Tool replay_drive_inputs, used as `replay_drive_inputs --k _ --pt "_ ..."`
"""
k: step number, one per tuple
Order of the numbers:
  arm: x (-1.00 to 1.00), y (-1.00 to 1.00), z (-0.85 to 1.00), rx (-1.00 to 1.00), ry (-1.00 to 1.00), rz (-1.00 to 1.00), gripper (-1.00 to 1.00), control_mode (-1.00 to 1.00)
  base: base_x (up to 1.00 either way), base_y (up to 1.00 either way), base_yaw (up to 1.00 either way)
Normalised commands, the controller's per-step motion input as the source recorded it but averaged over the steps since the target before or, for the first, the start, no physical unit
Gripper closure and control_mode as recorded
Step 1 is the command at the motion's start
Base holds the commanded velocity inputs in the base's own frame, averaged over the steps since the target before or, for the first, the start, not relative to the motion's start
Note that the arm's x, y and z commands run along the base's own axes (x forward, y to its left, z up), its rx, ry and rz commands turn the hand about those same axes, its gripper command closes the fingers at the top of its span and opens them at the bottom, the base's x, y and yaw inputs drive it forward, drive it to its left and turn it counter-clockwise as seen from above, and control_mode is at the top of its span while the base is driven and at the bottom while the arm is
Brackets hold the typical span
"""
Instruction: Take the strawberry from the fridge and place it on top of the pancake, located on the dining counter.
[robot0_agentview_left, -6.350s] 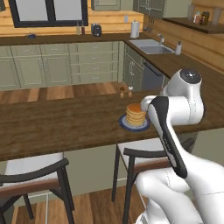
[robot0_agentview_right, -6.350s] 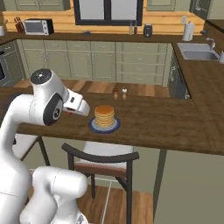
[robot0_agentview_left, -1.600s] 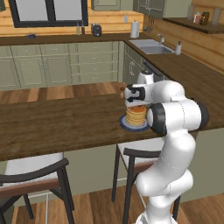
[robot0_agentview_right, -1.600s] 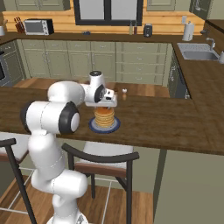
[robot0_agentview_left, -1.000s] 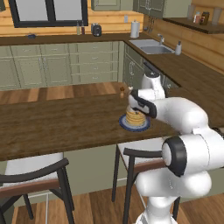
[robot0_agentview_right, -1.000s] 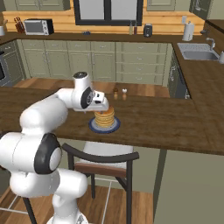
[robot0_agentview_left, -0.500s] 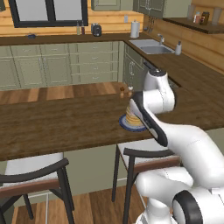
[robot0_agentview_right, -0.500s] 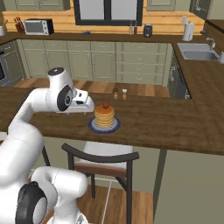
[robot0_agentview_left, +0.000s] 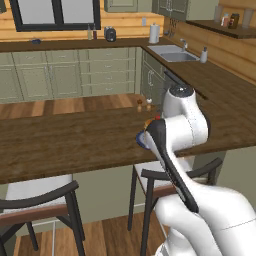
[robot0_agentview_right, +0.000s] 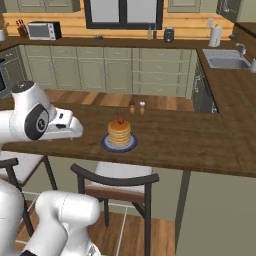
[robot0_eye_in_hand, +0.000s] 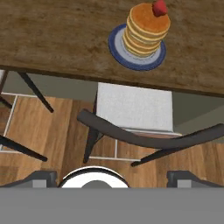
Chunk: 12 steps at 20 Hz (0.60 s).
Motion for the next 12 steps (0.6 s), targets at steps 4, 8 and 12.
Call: replay_drive_inputs --k 4,8,12 --pt "-0.82 1.0 0.0 -0.07 0.0 0.02 -1.0 -1.0 0.0 0.0 0.0" --pt "-0.24 0.78 -0.04 -0.13 0.09 0.0 -1.0 -1.0 0.0 0.0 0.0" --pt "0.0 0.0 0.0 0.0 0.02 0.0 -1.0 -1.0 0.0 0.0 0.0"
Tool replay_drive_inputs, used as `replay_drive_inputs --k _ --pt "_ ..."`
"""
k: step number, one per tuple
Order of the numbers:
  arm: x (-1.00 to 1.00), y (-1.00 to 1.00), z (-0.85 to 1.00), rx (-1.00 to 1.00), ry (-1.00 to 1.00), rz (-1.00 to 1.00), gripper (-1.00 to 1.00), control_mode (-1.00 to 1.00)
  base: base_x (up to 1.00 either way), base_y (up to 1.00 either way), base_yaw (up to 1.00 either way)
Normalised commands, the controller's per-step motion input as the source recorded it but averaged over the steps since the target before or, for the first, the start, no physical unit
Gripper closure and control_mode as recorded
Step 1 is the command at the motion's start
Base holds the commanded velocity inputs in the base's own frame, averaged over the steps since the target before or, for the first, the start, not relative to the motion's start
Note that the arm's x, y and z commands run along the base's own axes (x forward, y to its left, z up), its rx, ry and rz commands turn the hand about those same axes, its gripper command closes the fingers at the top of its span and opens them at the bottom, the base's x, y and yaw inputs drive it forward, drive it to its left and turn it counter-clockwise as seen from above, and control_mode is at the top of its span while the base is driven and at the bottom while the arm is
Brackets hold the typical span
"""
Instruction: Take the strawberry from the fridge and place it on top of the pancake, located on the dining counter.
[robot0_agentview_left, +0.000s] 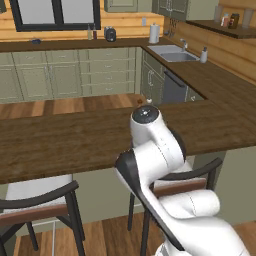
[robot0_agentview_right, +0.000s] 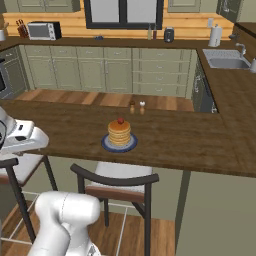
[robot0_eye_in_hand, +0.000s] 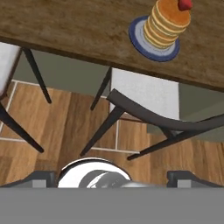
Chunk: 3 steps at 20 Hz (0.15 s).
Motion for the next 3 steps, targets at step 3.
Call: replay_drive_inputs --k 3 --pt "0.0 0.0 0.0 0.0 0.0 0.0 -1.0 -1.0 0.0 0.0 0.0"
